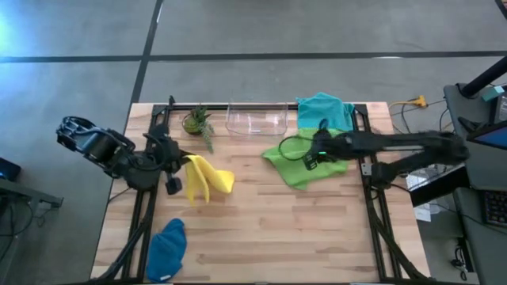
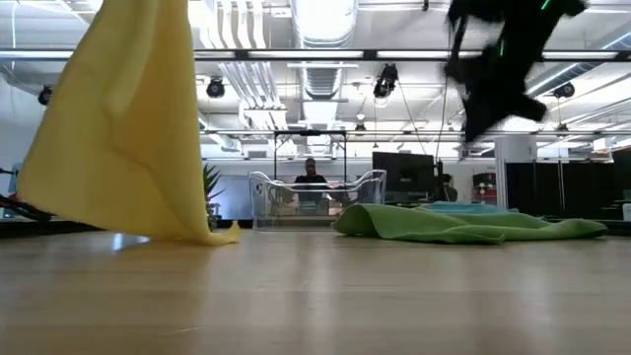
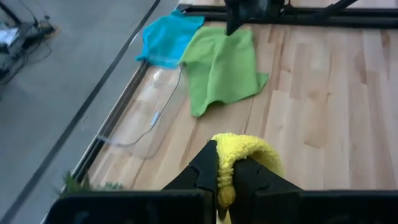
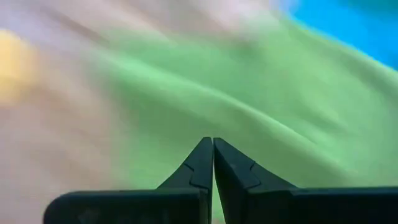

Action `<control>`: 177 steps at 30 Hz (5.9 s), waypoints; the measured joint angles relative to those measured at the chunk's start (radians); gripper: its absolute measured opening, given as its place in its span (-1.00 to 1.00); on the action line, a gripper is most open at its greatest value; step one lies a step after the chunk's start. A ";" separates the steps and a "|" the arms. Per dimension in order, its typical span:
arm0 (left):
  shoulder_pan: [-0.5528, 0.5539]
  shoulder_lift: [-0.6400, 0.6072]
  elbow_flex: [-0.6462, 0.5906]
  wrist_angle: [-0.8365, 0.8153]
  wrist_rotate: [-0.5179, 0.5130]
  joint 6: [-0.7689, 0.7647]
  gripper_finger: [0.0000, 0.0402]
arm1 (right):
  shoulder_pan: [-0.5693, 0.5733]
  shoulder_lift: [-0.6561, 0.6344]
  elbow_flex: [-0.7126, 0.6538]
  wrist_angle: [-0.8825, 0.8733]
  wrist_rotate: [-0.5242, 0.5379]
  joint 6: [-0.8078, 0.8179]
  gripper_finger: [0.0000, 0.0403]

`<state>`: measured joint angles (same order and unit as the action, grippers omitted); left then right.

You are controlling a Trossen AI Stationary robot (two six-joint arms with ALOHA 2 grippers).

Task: Fold microfiber towels
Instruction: Fold the yellow towel

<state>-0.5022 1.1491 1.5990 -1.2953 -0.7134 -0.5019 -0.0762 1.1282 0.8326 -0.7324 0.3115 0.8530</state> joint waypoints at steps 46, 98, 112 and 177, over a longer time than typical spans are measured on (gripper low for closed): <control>0.228 0.175 0.040 0.505 -0.132 0.283 -1.00 | 0.458 0.788 0.682 0.400 0.627 -0.210 0.24; 0.330 0.125 -0.003 0.267 -0.114 0.569 -1.00 | 0.292 0.202 0.684 -0.174 0.545 -0.566 -0.96; 0.444 0.125 -0.003 0.331 -0.172 0.692 -1.00 | 0.185 0.203 0.748 -0.083 0.594 -0.799 -0.96; -0.176 0.244 -0.961 1.271 0.551 -0.463 -1.00 | 0.538 0.526 0.173 0.464 -0.271 -0.071 -0.96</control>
<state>-0.6781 1.3930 0.6384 -0.0243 -0.1625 -0.9646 0.4615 1.6543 1.0058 -0.2687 0.0406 0.7823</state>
